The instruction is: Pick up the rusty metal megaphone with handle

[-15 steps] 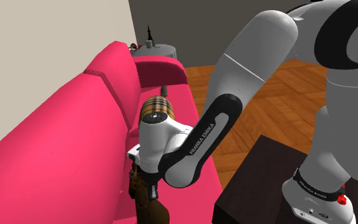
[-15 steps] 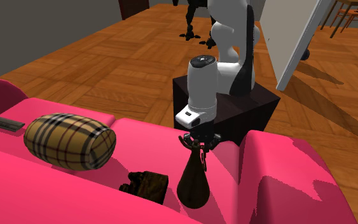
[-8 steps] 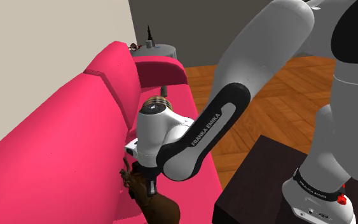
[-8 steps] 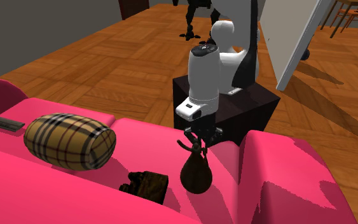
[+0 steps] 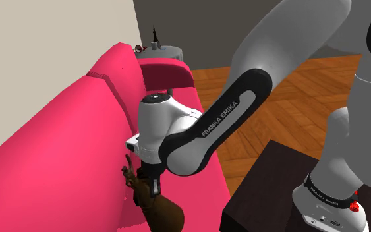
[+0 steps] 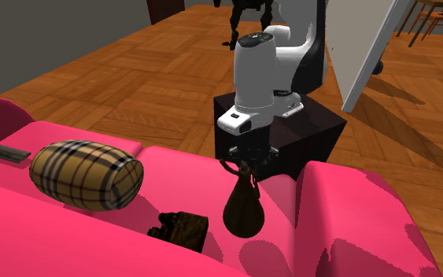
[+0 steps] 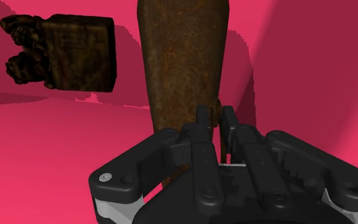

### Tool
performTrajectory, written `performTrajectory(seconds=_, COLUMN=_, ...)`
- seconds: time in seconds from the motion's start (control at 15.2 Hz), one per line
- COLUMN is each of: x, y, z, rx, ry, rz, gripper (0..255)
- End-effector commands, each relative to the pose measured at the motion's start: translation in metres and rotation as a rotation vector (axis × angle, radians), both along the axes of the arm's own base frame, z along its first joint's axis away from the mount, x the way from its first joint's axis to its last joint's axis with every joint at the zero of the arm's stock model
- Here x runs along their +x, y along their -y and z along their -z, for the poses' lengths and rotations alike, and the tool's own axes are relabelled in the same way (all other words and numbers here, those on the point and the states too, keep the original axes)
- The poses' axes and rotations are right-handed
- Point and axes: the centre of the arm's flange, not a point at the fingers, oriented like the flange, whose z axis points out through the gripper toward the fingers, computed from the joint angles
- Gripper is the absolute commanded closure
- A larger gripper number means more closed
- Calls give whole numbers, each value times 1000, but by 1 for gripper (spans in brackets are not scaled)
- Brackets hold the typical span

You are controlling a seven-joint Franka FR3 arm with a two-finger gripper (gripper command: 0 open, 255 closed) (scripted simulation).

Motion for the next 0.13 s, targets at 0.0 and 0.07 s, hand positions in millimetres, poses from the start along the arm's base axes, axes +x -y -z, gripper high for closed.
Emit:
performTrajectory(seconds=0.0, x=1, y=1, z=-8, rx=2, ry=3, rz=0, gripper=255)
performTrajectory(seconds=0.07, x=1, y=1, z=-8, rx=2, ry=3, rz=0, gripper=255)
